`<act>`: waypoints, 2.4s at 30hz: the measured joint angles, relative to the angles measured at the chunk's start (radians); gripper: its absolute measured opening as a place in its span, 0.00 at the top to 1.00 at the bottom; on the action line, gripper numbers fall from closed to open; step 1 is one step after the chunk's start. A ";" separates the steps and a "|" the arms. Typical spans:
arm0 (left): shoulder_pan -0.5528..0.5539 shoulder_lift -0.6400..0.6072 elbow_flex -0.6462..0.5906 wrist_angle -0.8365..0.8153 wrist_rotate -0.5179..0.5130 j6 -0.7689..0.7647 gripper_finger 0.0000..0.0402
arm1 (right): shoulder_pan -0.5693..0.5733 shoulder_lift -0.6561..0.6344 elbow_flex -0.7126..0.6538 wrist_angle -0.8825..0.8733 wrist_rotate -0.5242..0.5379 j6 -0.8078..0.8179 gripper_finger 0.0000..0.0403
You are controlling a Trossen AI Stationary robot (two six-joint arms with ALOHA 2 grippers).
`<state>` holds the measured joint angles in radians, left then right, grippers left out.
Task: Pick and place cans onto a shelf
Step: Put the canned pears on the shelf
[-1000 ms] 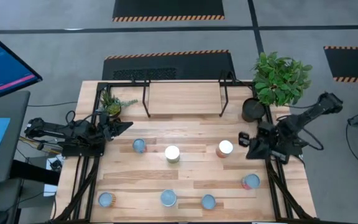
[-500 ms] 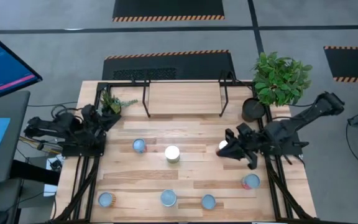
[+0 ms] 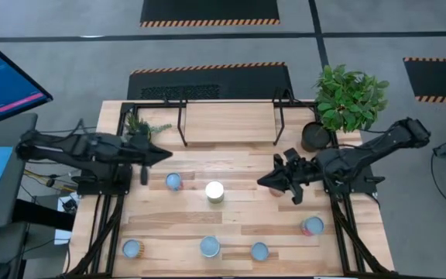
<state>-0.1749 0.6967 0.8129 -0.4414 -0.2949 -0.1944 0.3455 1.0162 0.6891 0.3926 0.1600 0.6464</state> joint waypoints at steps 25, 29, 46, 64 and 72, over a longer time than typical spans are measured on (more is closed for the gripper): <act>0.104 0.950 0.531 -0.207 0.283 0.052 0.74 | -0.031 -0.003 0.000 -0.129 -0.218 0.000 0.92; 0.104 1.015 0.602 -0.333 0.279 -0.001 0.62 | -0.032 -0.003 0.000 -0.153 -0.242 0.000 0.92; 0.103 1.038 0.601 -0.428 0.242 0.052 0.55 | -0.032 -0.003 0.000 -0.182 -0.241 0.000 0.92; 0.093 1.103 0.599 -0.436 0.225 -0.039 0.55 | -0.032 -0.003 0.000 -0.210 -0.238 0.000 0.92; 0.093 1.103 0.599 -0.432 0.235 -0.046 0.55 | -0.032 -0.002 0.000 -0.216 -0.238 0.000 0.92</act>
<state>-0.0814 1.8000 1.4117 -0.8738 -0.0597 -0.2405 0.3134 1.0138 0.6888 0.1767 -0.0780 0.6468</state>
